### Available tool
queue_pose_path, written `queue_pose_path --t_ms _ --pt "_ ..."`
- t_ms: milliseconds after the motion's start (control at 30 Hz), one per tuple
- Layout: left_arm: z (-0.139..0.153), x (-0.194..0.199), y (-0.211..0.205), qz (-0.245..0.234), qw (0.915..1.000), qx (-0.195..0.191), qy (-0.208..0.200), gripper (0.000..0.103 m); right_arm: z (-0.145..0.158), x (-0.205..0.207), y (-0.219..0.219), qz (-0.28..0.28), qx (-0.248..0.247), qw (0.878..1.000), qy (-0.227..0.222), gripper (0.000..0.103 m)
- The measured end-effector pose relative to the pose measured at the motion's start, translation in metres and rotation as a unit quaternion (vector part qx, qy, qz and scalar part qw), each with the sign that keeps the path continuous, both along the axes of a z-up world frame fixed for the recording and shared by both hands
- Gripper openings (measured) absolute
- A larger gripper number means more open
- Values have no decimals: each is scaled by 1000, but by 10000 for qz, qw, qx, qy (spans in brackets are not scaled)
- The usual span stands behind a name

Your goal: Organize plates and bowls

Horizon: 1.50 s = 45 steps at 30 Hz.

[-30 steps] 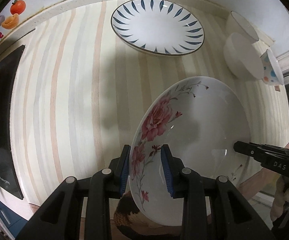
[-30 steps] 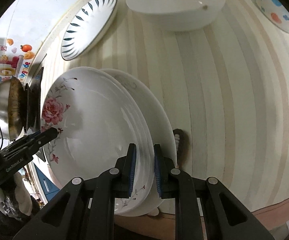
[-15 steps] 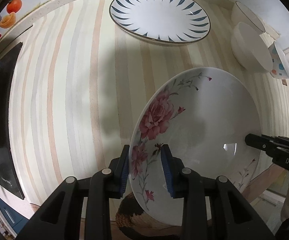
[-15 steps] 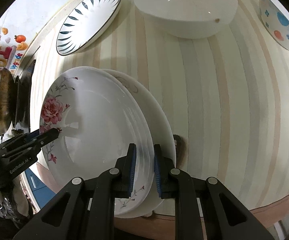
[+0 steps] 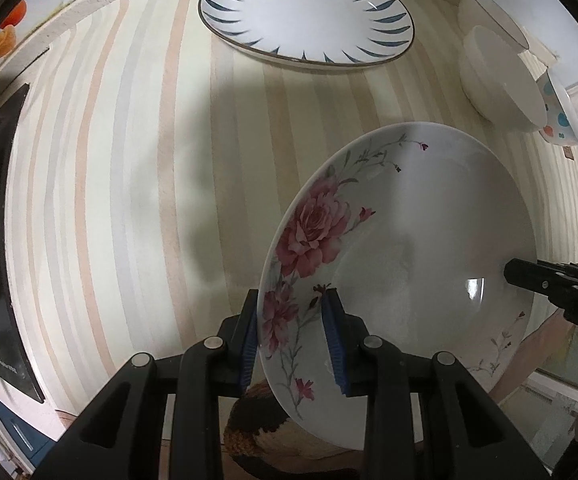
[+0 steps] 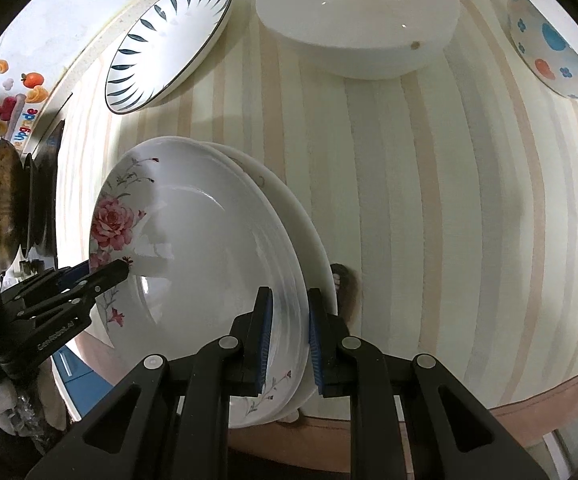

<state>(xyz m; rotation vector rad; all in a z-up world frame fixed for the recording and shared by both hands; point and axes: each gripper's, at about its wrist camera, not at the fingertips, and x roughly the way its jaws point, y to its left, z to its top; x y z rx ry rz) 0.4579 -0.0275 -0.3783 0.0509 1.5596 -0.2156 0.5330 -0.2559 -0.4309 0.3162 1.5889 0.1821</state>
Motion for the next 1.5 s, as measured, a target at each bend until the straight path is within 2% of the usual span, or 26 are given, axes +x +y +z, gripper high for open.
queue_pose_path --t_ms 467,667,767,867,1000,1100,1167,1333,1500 --pt "-16 4 3 -21 10000 -13 78 28 0 2 -4 -14 87 9998 204 22" --pt "-11 5 3 2 10000 1 76 28 6 -1 -9 -69 81 9995 304 29" --pt "2 7 7 50 10000 60 31 28 13 2 -14 -68 124 9995 295 29" --pt "19 10 19 213 9997 73 -130 28 30 10 -19 -116 117 9998 87 29" --pt "51 44 45 691 9960 -45 -557 29 67 43 -20 -260 326 9974 -595 30" --pt "54 86 63 1101 9916 -205 -655 31 81 87 -13 -299 407 9924 -1126 34" --pt "49 115 74 1325 9885 -346 -637 31 79 120 -9 -339 446 9902 -1280 34" --pt "22 174 71 1546 9858 -520 -388 31 44 202 11 -268 296 9927 -1140 34" --pt "-10 204 61 1421 9889 -399 -175 31 14 243 29 -119 66 9955 -936 34"
